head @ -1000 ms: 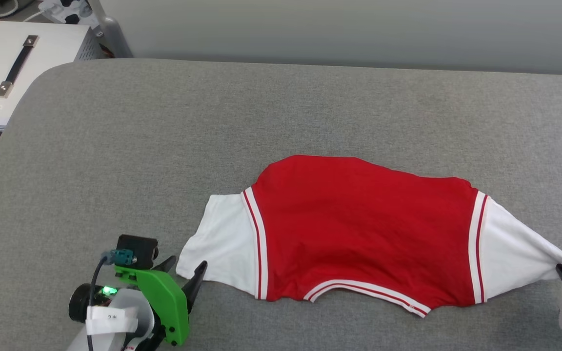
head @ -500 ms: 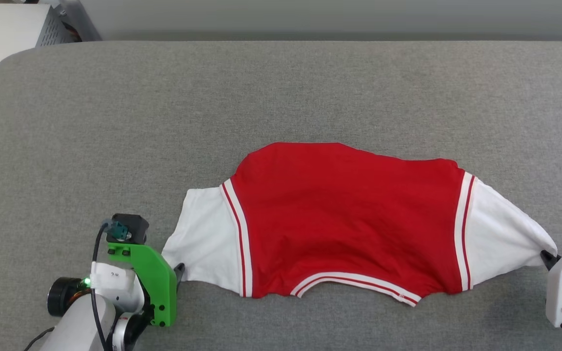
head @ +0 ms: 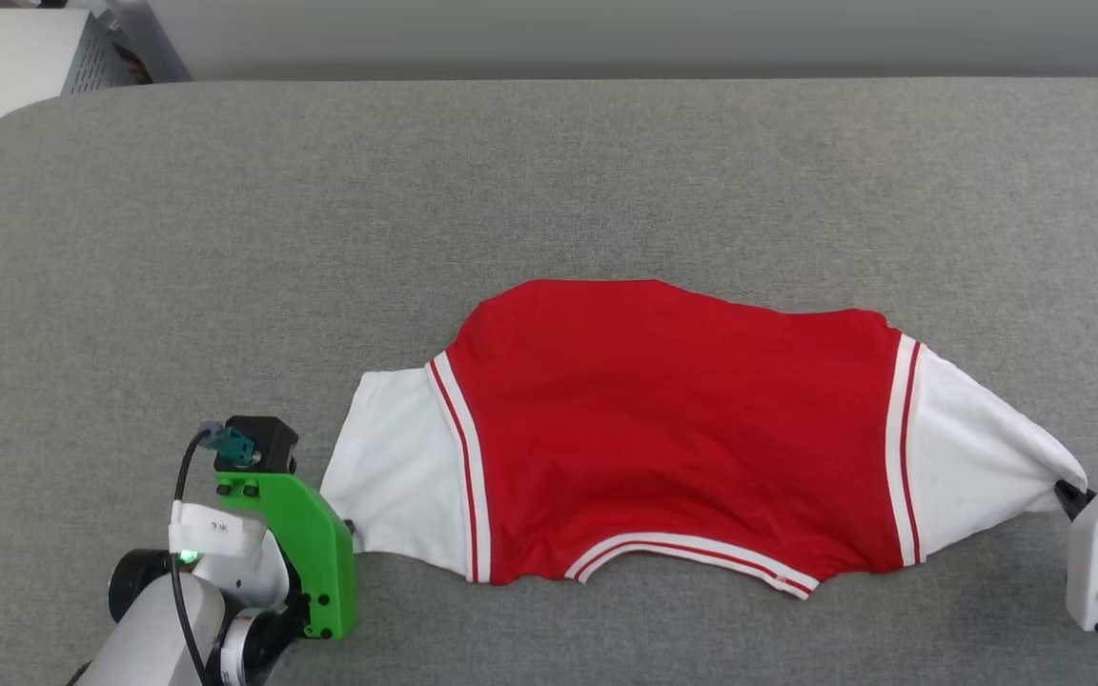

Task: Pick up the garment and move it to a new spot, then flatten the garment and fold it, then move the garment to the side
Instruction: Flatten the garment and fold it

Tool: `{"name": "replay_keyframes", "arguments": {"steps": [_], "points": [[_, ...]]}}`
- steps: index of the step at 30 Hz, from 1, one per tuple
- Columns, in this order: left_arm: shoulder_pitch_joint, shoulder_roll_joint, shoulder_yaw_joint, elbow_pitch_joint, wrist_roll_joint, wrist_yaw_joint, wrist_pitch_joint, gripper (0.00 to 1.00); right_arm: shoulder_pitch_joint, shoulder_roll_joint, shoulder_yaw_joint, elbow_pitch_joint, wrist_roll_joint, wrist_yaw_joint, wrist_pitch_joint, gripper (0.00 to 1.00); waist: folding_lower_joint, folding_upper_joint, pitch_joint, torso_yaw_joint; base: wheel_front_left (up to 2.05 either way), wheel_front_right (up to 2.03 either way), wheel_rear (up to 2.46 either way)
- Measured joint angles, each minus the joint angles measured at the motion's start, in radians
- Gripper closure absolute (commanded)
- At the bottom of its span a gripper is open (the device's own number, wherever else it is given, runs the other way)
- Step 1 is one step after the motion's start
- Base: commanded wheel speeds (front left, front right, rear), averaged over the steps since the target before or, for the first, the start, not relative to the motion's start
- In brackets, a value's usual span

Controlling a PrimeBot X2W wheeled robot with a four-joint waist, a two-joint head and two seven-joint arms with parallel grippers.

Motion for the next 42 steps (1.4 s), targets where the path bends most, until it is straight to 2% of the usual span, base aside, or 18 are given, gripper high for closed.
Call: {"name": "replay_keyframes", "arguments": {"steps": [7, 11, 16, 23, 34, 42], "points": [[0.057, 0.027, 0.049, -0.138, -0.023, 0.004, -0.047, 1.0, 0.0, -0.038, 0.003, 0.0, 0.026, 0.0, -0.018, 1.0, 0.0, 0.0, -0.058, 0.006, 0.0, 0.0, 0.0], [0.081, 0.076, 0.082, -0.258, -0.026, 0.02, -0.036, 1.0, -0.011, -0.069, 0.012, -0.032, 0.045, 0.0, -0.033, 1.0, 0.0, 0.0, -0.097, 0.005, 0.0, 0.0, 0.0], [0.083, 0.137, 0.143, -0.407, 0.012, 0.059, -0.053, 1.0, -0.048, -0.14, 0.008, -0.101, 0.061, 0.0, -0.044, 1.0, 0.0, 0.0, -0.142, -0.004, 0.0, 0.0, 0.0], [0.056, 0.191, 0.214, -0.532, 0.042, 0.074, -0.097, 1.0, -0.178, -0.191, -0.024, -0.174, 0.11, 0.0, -0.047, 1.0, 0.0, 0.0, -0.178, -0.039, 0.0, 0.0, 0.0], [-0.081, 0.193, 0.246, -0.599, 0.087, 0.062, -0.228, 1.0, -0.442, -0.283, -0.026, -0.159, 0.165, 0.0, -0.062, 1.0, 0.0, 0.0, -0.169, -0.065, 0.0, 0.0, 0.0], [-0.178, 0.206, 0.263, -0.545, 0.096, 0.021, -0.294, 1.0, -0.563, -0.283, 0.049, -0.055, 0.181, 0.0, -0.107, 1.0, 0.0, 0.0, -0.141, -0.071, 0.0, 0.0, 0.0]]}}
